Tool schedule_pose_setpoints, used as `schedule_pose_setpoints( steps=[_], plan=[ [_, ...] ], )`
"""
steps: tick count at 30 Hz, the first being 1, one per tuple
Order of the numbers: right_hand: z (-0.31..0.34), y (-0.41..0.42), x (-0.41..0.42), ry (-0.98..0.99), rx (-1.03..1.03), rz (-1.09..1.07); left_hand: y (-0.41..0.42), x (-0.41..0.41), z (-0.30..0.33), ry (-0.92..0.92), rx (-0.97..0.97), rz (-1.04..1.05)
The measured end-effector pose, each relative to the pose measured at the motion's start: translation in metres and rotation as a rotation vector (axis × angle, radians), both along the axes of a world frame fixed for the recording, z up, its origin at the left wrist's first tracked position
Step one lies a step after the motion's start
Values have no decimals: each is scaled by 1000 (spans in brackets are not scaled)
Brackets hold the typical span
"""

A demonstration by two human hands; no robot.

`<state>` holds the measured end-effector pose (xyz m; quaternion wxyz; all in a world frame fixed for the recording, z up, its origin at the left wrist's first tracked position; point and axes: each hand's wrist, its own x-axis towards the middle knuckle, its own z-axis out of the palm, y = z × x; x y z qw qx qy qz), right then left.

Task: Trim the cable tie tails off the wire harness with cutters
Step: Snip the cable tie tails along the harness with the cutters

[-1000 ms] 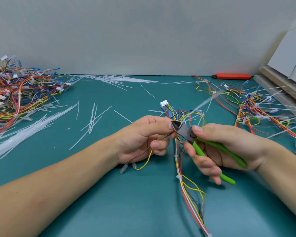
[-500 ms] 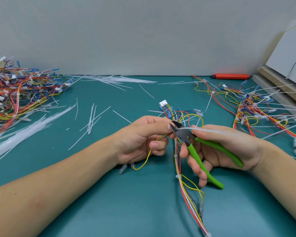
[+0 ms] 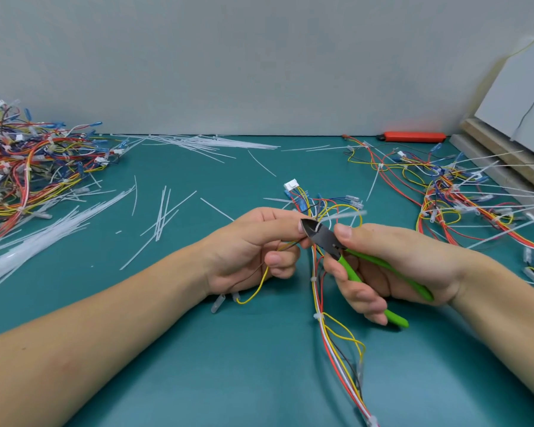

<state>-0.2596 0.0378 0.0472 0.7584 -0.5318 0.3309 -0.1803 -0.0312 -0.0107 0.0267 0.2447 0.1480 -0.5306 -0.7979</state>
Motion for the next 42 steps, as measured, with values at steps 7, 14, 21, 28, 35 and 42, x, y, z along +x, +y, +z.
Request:
schedule_pose_setpoints(
  steps=[7, 14, 21, 28, 35, 42],
  plan=[
    [1, -3, -6, -17, 20, 36, 0, -1, 0, -7, -9, -36],
    [-2, -6, -9, -81, 83, 62, 1, -2, -1, -3, 15, 6],
    [-3, -6, -8, -71, 77, 40, 1, -2, 0, -11, 18, 38],
    [-2, -3, -4, -25, 34, 5, -2, -1, -2, -6, 24, 16],
    [-2, -2, -2, -42, 70, -6, -3, -1, -3, 5, 38, 3],
    [1, -4, -5, -70, 89, 1, -3, -1, -4, -1, 24, -2]
  ],
)
